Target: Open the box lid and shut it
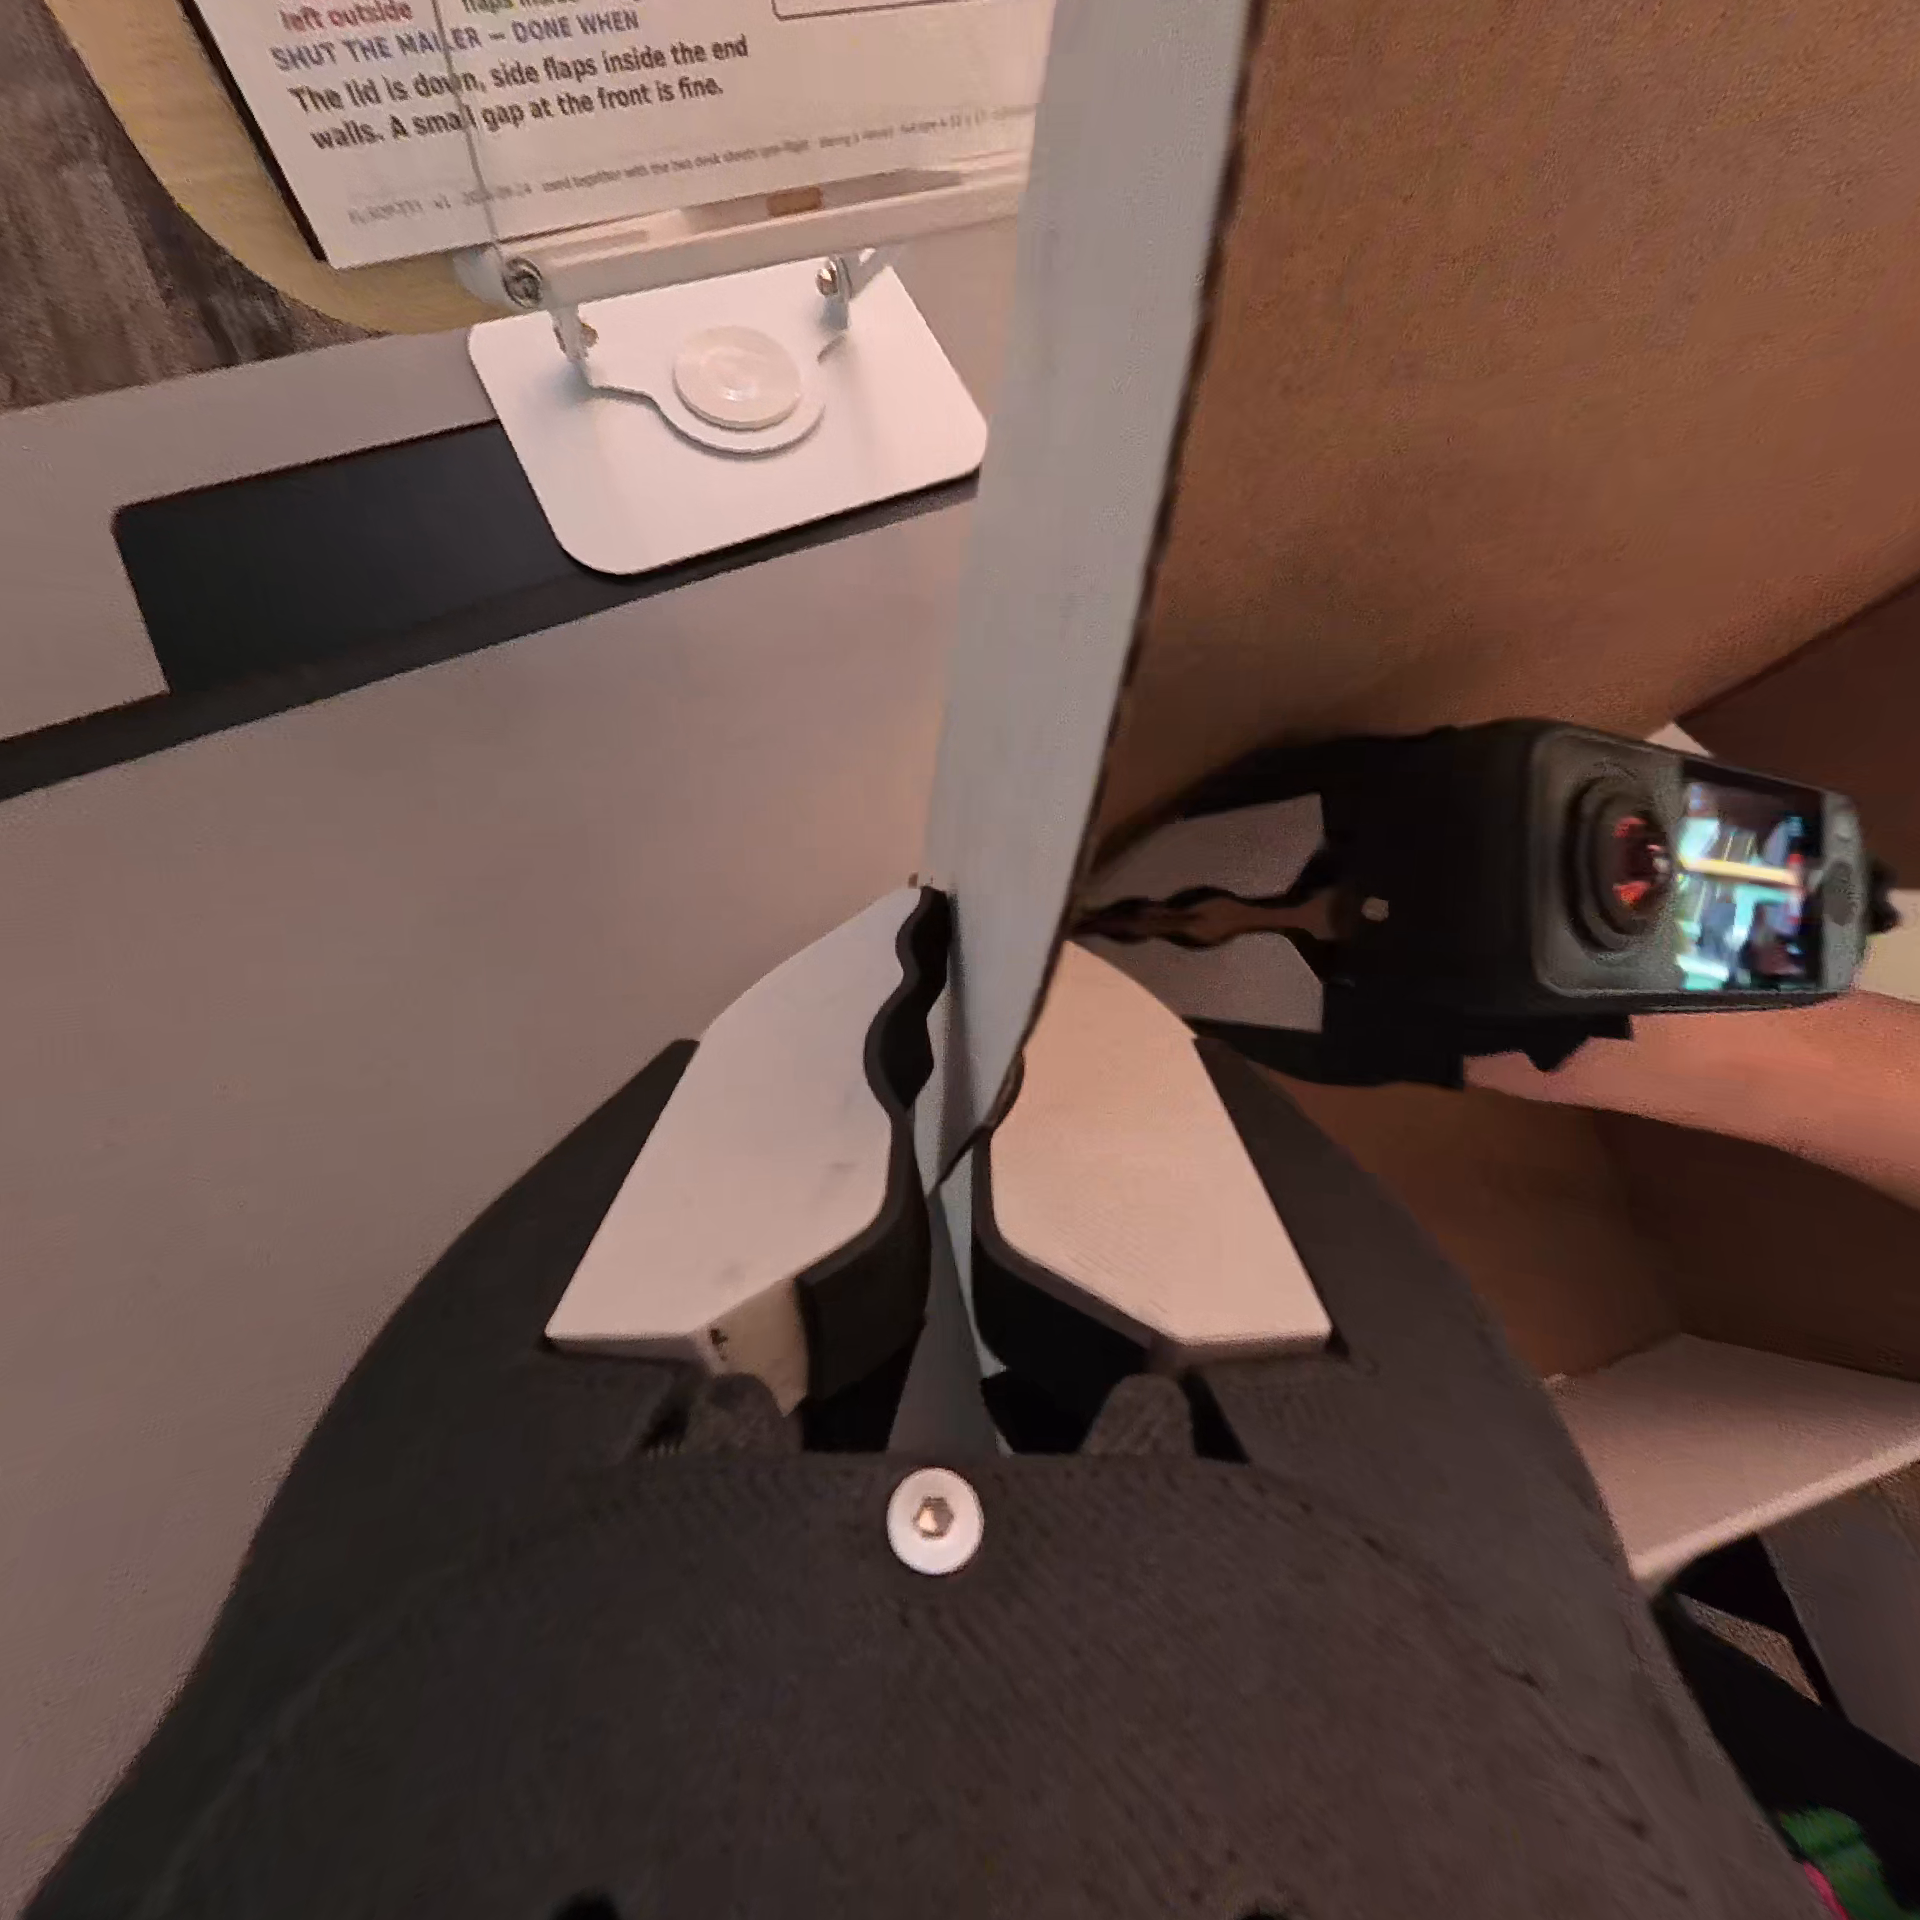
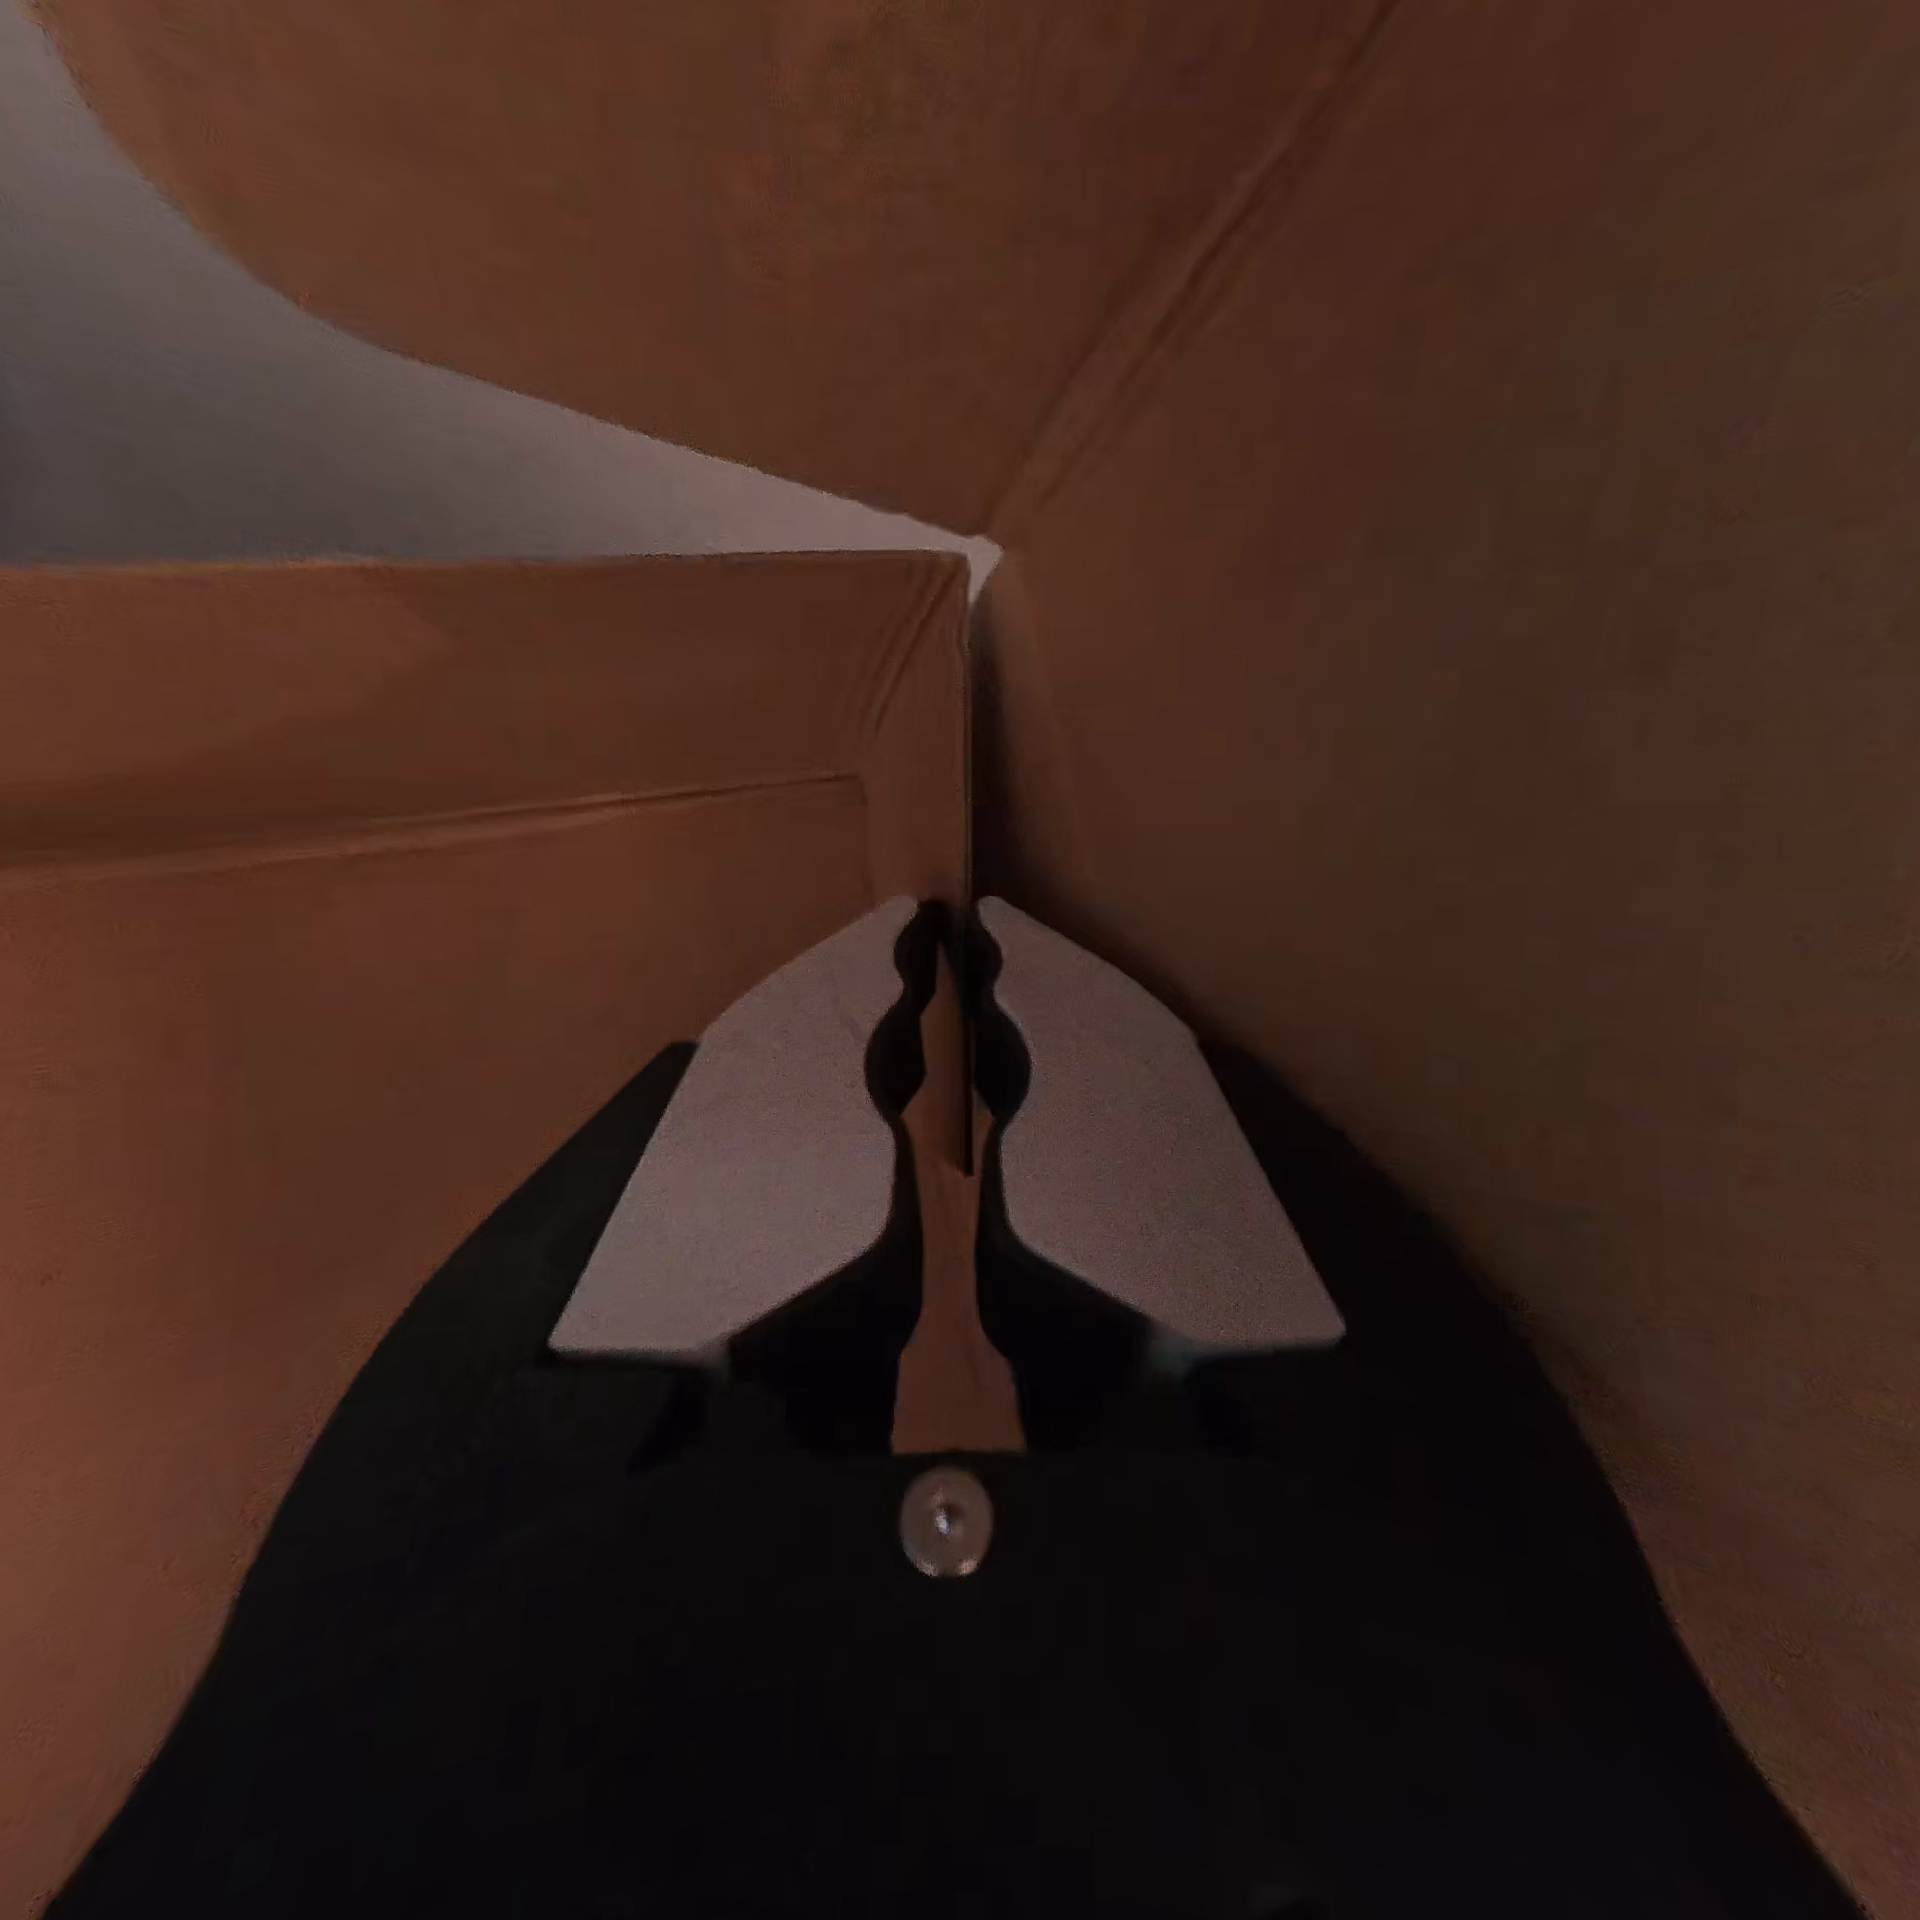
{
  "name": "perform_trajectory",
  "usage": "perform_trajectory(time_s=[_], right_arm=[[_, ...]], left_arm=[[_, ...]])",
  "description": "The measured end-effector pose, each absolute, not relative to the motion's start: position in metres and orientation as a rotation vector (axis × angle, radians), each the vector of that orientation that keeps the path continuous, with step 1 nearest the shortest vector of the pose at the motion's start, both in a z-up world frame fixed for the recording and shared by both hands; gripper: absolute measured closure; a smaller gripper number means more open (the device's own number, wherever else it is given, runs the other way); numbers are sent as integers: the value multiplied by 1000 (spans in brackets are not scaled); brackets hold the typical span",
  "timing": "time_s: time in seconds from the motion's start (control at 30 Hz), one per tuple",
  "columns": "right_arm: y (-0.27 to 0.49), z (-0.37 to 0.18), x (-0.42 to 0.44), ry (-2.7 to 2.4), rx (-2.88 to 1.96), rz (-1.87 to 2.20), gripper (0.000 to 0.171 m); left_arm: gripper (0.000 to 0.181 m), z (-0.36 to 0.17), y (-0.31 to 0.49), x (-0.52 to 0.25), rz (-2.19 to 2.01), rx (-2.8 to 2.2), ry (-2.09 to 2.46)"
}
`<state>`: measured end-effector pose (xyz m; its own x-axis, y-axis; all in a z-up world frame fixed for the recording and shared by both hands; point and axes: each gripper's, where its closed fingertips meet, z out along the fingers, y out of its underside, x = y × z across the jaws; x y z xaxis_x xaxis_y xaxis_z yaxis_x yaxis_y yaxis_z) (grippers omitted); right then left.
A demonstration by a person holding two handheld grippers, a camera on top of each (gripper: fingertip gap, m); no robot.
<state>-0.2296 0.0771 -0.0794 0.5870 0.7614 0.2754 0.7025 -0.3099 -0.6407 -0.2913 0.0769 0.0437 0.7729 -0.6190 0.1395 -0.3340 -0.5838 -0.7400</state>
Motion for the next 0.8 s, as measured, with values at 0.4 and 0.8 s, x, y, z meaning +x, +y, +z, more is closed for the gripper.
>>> perform_trajectory(time_s=[0.4, 0.8], right_arm=[[87, -77, -225, -1221, -1882, -181, 160], [85, -75, -226, -1260, -1815, -258, 159]], left_arm=[[175, 41, 70, -290, -691, -2304, 362], [173, 39, 53, -285, -671, -2117, 110]])
